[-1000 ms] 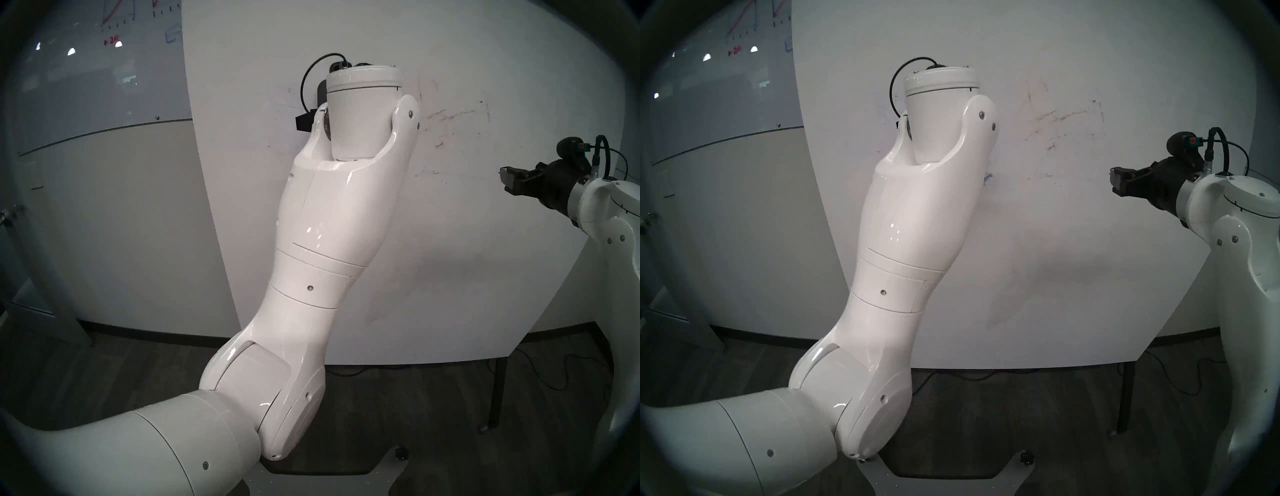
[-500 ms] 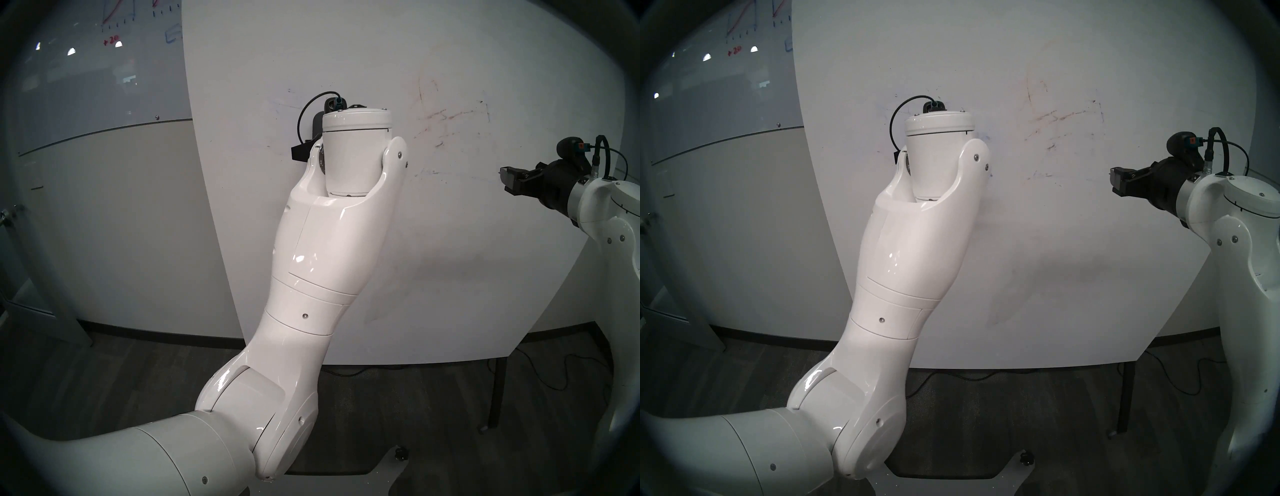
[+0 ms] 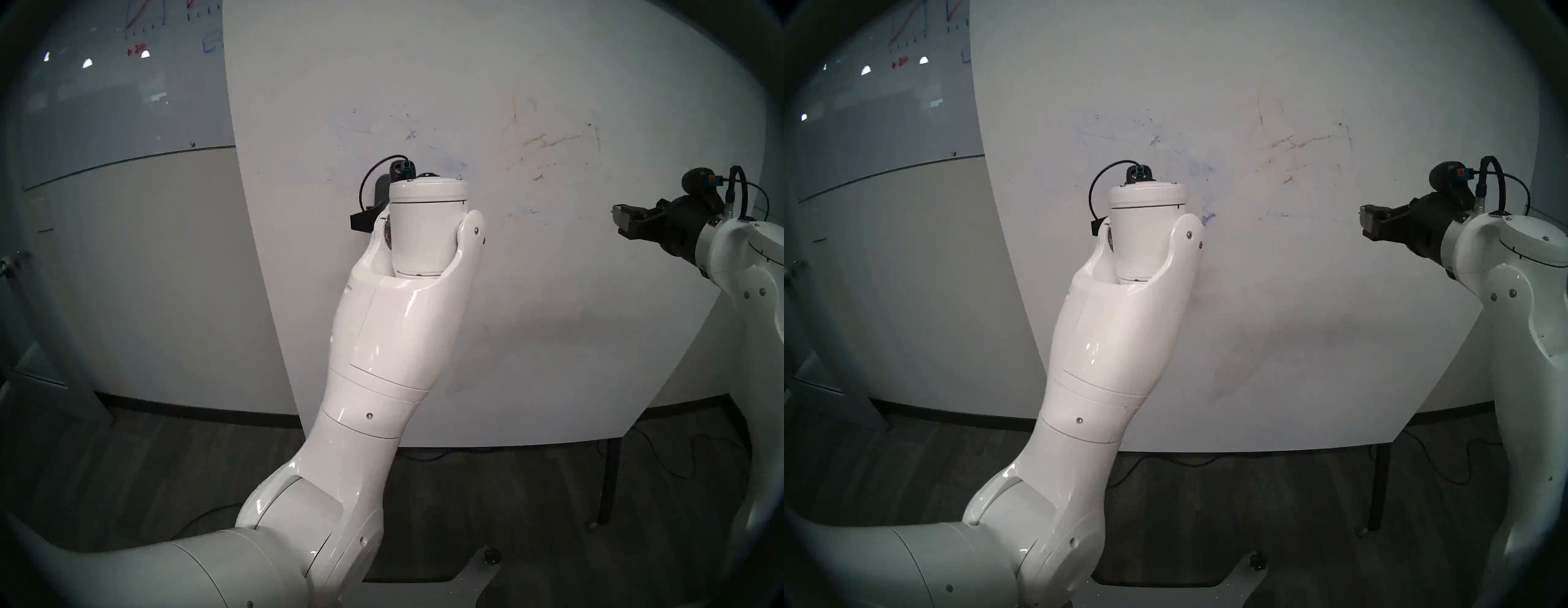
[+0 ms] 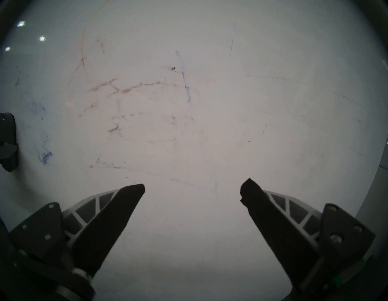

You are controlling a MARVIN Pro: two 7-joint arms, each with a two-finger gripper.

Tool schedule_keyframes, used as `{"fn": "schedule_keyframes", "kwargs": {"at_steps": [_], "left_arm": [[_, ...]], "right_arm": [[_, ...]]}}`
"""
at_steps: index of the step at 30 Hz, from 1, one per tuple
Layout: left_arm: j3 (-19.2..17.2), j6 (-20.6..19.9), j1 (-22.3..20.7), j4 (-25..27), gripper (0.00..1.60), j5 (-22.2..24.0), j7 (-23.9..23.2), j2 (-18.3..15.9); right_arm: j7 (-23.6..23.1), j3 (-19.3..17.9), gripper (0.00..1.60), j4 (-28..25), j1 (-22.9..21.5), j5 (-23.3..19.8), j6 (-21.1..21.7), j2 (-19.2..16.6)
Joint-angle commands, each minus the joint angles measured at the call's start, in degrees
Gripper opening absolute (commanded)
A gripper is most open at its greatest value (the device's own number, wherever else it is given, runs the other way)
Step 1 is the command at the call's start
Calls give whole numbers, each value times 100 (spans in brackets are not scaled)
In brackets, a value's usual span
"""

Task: Erase all marks on the whiteboard with the eraser

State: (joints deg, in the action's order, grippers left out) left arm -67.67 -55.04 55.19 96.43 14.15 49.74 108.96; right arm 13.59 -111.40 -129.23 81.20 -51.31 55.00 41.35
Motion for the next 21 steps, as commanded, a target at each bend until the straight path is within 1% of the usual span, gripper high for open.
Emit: {"fn": "schedule_keyframes", "kwargs": {"at_steps": [1, 7, 12, 18, 21], "left_arm": [[73, 4, 153, 88, 0, 84, 392, -26], [130, 4, 280, 144, 0, 254, 466, -130], [104, 4, 313, 163, 0, 297, 467, -142], [-14, 4, 163, 132, 0, 226, 356, -96], [-91, 4, -11, 104, 0, 179, 299, -84]], "right_arm": [[-11, -14, 160, -25, -48, 16, -48, -25], [-12, -15, 160, -25, -48, 16, -48, -24], [-12, -15, 160, -25, -48, 16, -48, -24], [-10, -15, 160, -25, -49, 15, -44, -23], [-8, -16, 160, -26, -49, 13, -40, -21]]}}
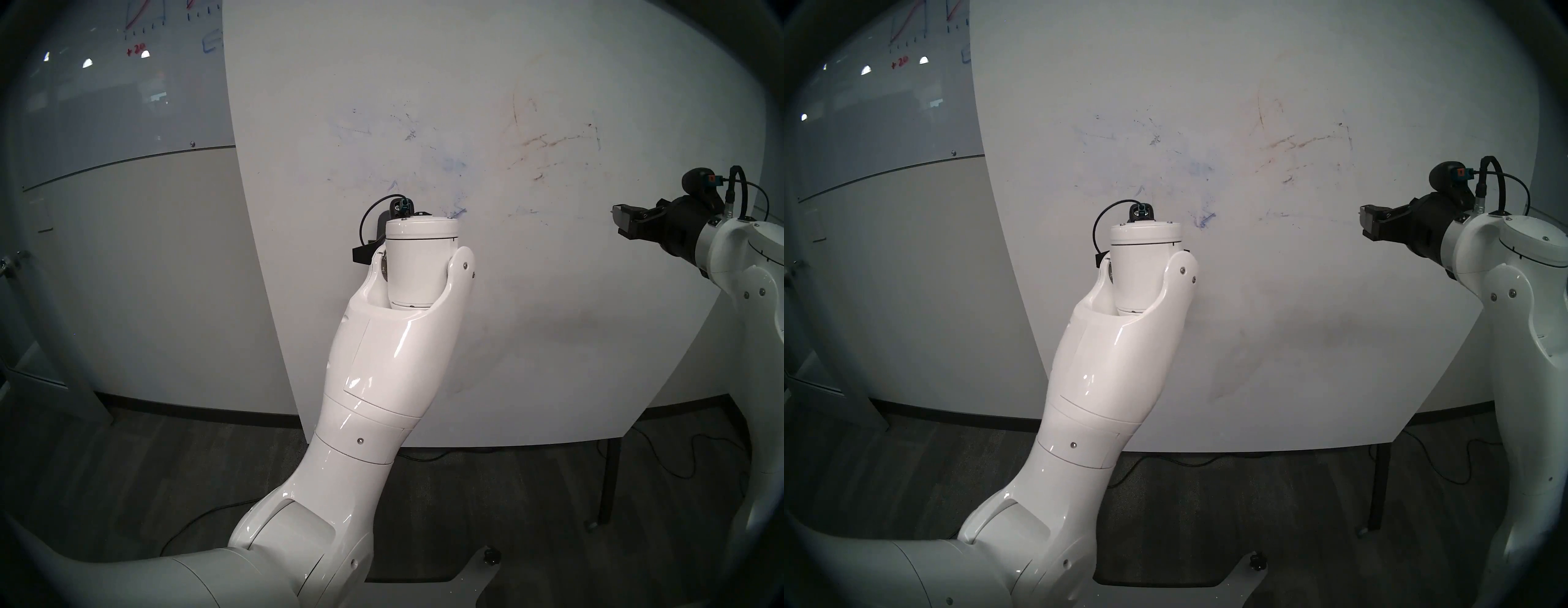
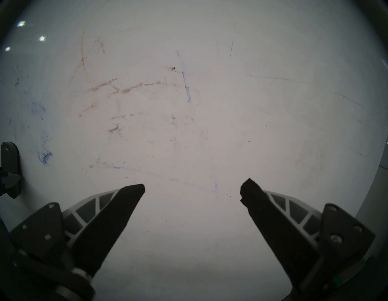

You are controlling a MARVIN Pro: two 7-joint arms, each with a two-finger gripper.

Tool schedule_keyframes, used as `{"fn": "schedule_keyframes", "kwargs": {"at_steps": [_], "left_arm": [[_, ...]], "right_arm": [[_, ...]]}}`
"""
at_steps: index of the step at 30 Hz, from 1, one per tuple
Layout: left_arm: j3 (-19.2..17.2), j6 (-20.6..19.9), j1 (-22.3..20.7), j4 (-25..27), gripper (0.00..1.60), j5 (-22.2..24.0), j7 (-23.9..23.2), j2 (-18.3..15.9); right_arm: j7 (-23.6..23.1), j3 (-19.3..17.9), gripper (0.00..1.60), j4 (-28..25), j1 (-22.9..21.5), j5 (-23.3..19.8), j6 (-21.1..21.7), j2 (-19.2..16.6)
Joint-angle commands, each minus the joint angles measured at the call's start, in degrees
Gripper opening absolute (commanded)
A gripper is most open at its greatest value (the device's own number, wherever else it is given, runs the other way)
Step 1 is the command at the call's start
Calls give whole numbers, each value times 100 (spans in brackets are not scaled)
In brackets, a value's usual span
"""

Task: Erase all marks on the whiteboard with the eraser

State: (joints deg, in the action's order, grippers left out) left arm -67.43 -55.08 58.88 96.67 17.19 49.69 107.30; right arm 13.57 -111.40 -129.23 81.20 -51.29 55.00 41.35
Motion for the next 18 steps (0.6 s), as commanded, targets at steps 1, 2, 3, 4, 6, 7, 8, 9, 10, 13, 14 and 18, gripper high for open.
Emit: {"fn": "schedule_keyframes", "kwargs": {"at_steps": [1, 2, 3, 4, 6, 7, 8, 9, 10, 13, 14, 18], "left_arm": [[-137, 8, -438, 67, 0, -137, 279, 86], [-151, 8, -485, 57, 0, -143, 255, 85], [-176, 8, -564, 38, 0, -170, 222, 95], [-183, 8, -660, 22, 0, -198, 191, 93], [-181, 8, -744, 14, 0, -225, 167, 89], [-181, 8, -744, 14, 0, -225, 167, 89], [-175, 8, -809, 9, 0, -241, 150, 86], [-176, 8, -758, 90, 0, -315, 99, 118], [-174, 8, -938, -32, 0, -304, 101, 103], [-97, 8, -1025, 15, 0, -314, 32, 108], [-97, 8, -1025, 15, 0, -314, 32, 108], [-88, 8, -895, 166, 0, -392, 13, 209]], "right_arm": [[-6, -16, 160, -26, -49, 11, -39, -21], [-6, -16, 160, -27, -49, 11, -38, -21], [-6, -16, 160, -27, -49, 10, -38, -21], [-5, -16, 160, -27, -49, 10, -36, -20], [-5, -17, 160, -27, -49, 9, -35, -20], [-5, -17, 160, -27, -49, 9, -35, -20], [-4, -17, 160, -27, -49, 9, -34, -19], [-4, -17, 160, -27, -48, 8, -33, -19], [-4, -17, 160, -27, -49, 9, -33, -19], [-3, -18, 160, -28, -48, 8, -30, -18], [-3, -18, 160, -28, -48, 8, -30, -18], [-3, -18, 160, -28, -47, 7, -29, -18]]}}
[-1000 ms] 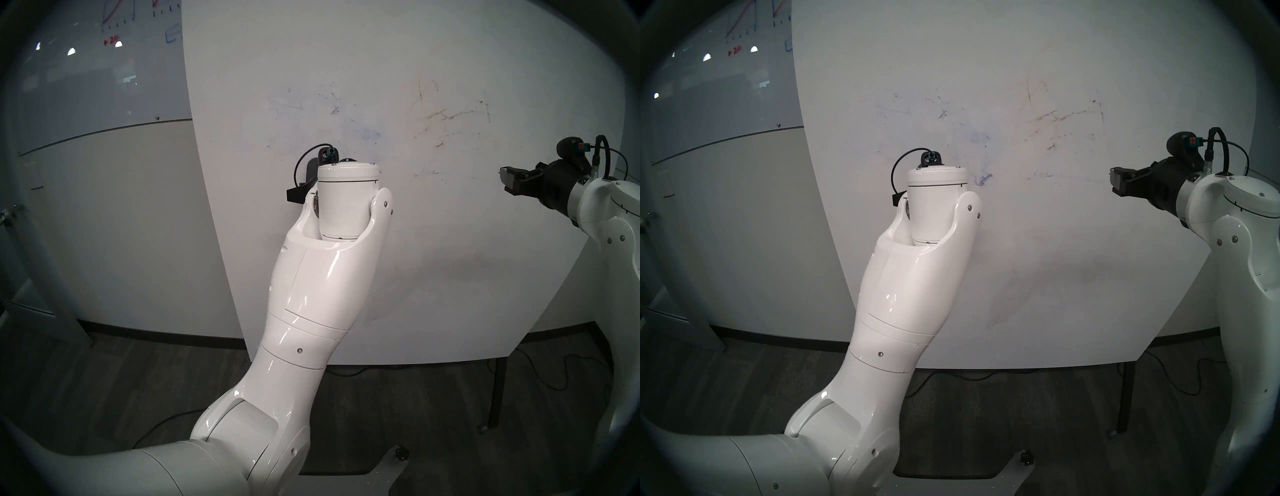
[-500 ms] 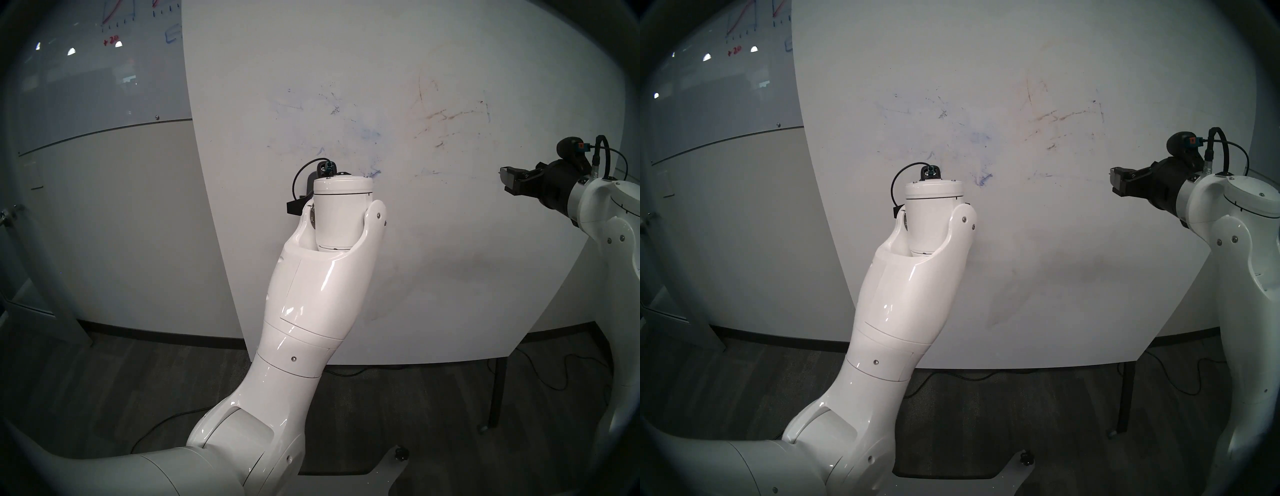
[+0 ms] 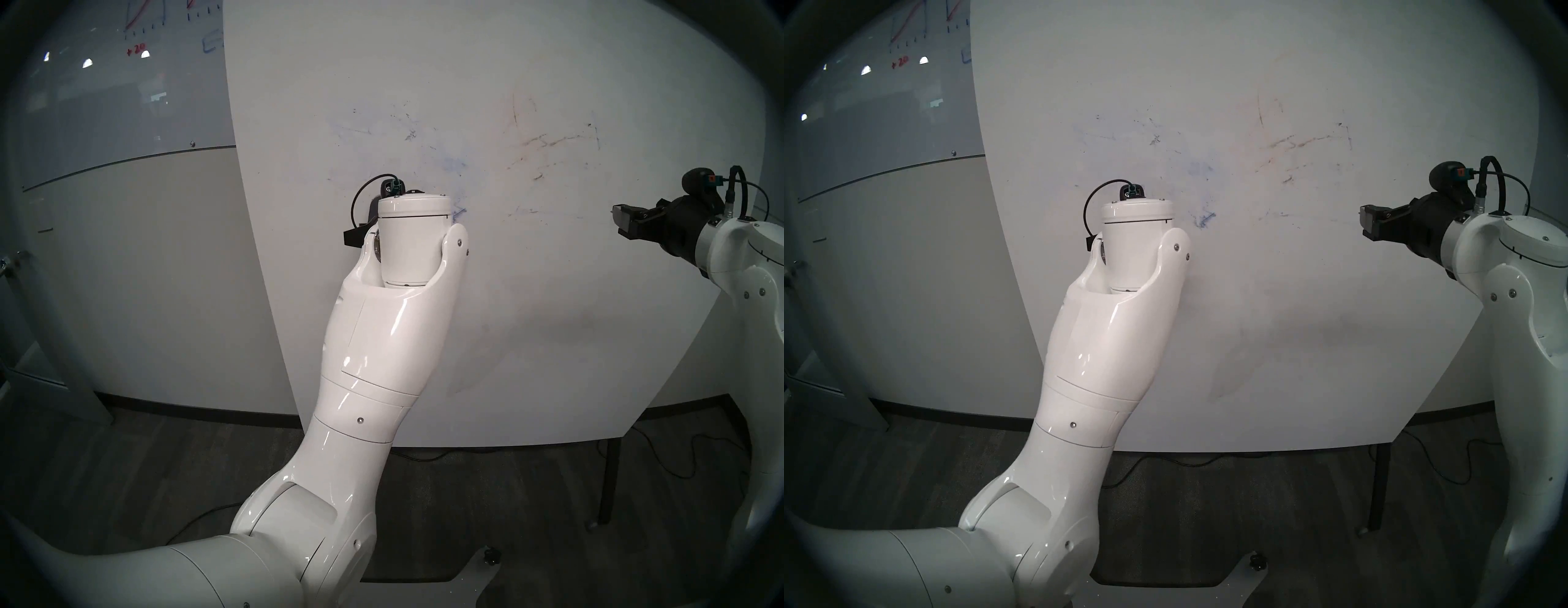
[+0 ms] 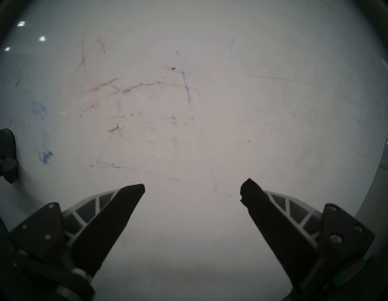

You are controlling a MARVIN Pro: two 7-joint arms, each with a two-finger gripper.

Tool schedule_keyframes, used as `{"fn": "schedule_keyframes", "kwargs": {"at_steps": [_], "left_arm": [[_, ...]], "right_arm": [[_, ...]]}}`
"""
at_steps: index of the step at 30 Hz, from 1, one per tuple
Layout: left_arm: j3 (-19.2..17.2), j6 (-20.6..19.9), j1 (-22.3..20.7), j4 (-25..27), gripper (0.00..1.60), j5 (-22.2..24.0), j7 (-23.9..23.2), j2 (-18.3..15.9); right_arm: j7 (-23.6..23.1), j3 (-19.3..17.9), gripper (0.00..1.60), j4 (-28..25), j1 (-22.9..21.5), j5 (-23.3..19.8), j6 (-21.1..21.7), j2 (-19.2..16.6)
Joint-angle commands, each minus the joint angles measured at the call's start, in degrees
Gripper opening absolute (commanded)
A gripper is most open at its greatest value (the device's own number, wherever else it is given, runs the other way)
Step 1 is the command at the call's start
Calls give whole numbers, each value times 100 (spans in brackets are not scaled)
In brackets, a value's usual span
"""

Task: Erase all marks on the whiteboard with the eraser

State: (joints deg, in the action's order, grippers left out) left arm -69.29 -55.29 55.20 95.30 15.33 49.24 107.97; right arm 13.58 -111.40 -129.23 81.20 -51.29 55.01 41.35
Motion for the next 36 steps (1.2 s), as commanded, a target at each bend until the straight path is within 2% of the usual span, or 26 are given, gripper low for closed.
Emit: {"fn": "schedule_keyframes", "kwargs": {"at_steps": [1, 5, 15, 23, 28, 36], "left_arm": [[120, 29, -740, 178, 0, -124, 74, 112], [127, 29, -678, 324, 0, -179, 38, 241], [110, 29, -857, 305, 0, -279, -26, 385], [76, 29, -1157, -6, 0, -153, 18, 414], [53, 29, -996, -24, 0, -49, 144, 448], [92, 29, -475, 192, 0, 174, 416, 418]], "right_arm": [[-2, -18, 160, -28, -47, 7, -30, -18], [-2, -19, 160, -28, -46, 6, -28, -17], [-2, -19, 160, -28, -46, 5, -29, -18], [-4, -17, 160, -27, -48, 8, -37, -20], [-7, -15, 160, -26, -49, 11, -43, -23], [-8, -15, 160, -26, -49, 12, -45, -23]]}}
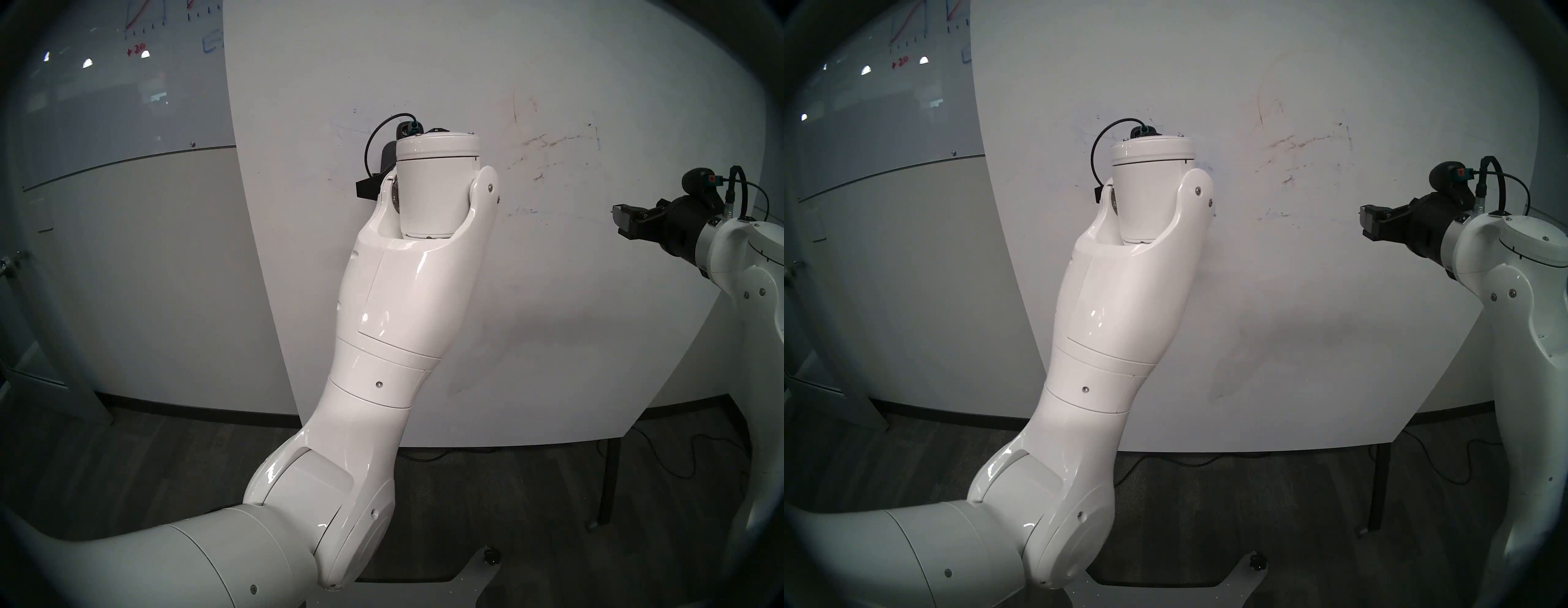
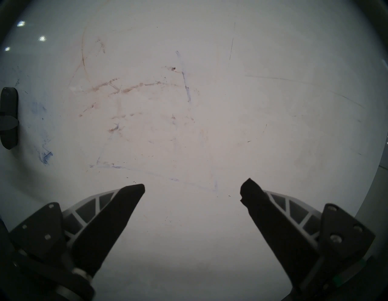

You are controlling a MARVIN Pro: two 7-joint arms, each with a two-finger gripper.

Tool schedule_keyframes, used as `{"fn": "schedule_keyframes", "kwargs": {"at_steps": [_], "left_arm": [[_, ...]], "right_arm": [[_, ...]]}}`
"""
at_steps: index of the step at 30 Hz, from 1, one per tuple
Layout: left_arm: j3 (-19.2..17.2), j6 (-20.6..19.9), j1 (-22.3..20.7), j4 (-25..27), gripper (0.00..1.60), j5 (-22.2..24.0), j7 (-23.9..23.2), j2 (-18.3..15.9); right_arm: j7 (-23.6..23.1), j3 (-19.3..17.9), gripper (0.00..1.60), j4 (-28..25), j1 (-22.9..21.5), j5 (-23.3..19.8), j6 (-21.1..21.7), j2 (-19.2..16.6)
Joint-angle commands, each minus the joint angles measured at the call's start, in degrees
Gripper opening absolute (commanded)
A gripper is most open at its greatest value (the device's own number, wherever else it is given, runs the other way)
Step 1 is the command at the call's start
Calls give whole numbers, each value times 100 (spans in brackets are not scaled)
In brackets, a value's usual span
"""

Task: Erase all marks on the whiteboard with the eraser

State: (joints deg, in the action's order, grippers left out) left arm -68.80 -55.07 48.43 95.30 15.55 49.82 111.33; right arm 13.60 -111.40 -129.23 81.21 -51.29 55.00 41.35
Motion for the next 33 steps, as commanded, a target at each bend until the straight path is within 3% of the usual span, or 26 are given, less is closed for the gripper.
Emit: {"fn": "schedule_keyframes", "kwargs": {"at_steps": [1, 21, 33], "left_arm": [[51, 7, 266, 223, 0, 171, 377, 79], [210, 7, 835, 643, 0, 813, 719, -235], [-3, 7, 876, 809, 0, 761, 580, -236]], "right_arm": [[-9, -15, 160, -26, -50, 12, -43, -23], [-8, -15, 160, -26, -50, 11, -41, -22], [-7, -15, 160, -26, -50, 10, -39, -21]]}}
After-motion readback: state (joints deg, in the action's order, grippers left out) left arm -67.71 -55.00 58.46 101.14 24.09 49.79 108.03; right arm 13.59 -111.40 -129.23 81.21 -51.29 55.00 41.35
